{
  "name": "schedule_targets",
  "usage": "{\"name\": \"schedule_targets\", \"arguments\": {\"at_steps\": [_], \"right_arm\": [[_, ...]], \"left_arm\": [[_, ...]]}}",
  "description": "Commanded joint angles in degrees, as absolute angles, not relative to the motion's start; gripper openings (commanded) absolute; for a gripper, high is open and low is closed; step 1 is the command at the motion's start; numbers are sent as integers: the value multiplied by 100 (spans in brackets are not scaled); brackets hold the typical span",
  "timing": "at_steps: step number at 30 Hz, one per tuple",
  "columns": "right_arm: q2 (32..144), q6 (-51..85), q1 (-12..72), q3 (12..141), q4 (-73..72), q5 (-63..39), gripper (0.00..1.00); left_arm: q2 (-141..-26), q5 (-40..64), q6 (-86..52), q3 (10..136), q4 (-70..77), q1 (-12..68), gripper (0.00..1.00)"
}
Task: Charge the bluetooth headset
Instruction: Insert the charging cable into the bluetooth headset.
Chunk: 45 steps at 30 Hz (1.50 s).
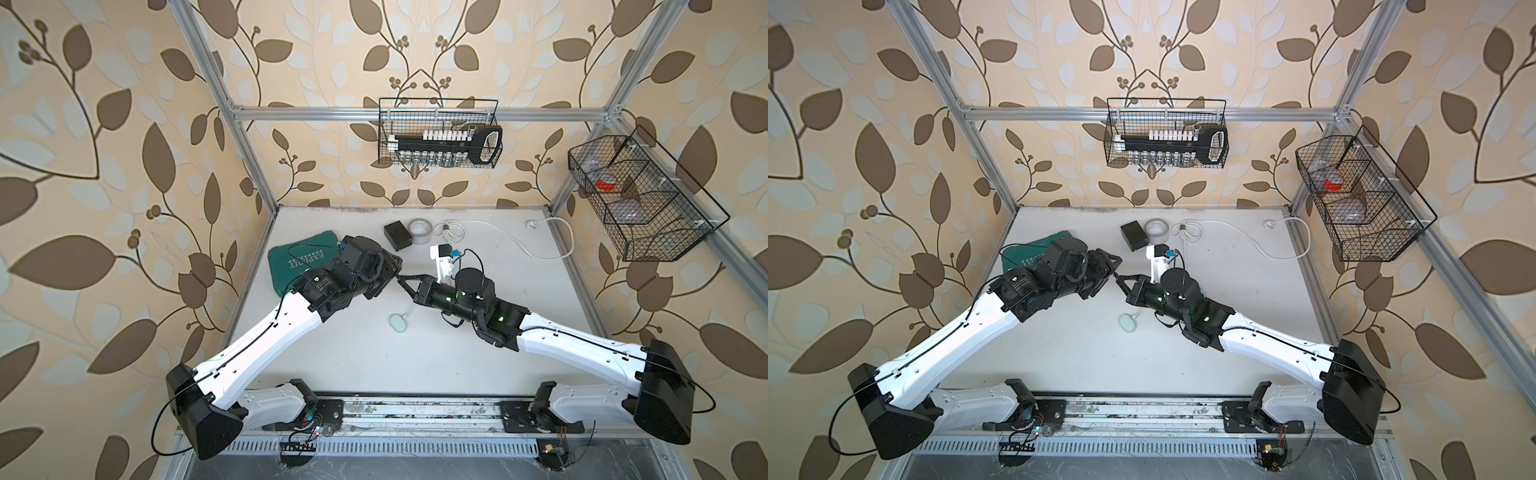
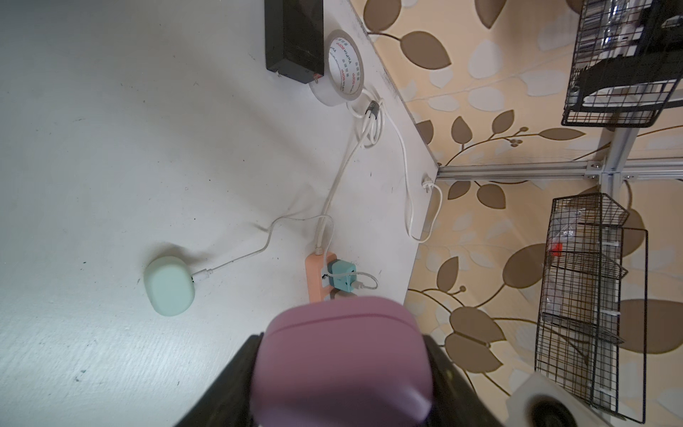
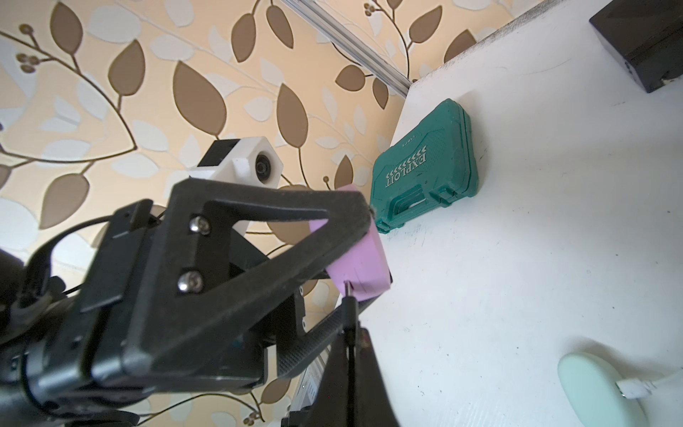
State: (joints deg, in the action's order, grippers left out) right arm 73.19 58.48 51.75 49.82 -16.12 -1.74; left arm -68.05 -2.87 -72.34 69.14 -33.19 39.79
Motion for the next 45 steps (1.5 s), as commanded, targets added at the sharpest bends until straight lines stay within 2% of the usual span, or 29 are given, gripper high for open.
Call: {"name": "schedule_targets", "arguments": {"at_steps": [1, 7, 12, 26, 33, 45], "right_arm": [[7321, 5605, 5149, 5325, -2194, -111, 3], [7378, 5548, 5144, 5301, -2279, -120, 3], [7261, 5709, 5143, 5296, -1746, 311, 2], [6890, 5829, 5190, 5007, -1219, 572, 1], [7036, 5831, 5302, 5248, -687, 638, 0], [7321, 5828, 5510, 5560, -727, 678, 0]], "left_arm": [[-6923, 514, -7081, 7030, -3590, 4175, 20], [-6996, 615, -7110, 7011, -3512, 4184, 20], [-6918, 486, -7095, 7014, -3582, 4184, 20], [-6855, 114, -7040, 7075, -3810, 4184, 21], [-6847, 1, -7022, 7128, -3933, 4192, 21], [-6948, -164, -6952, 7242, -4043, 4359, 20]]}}
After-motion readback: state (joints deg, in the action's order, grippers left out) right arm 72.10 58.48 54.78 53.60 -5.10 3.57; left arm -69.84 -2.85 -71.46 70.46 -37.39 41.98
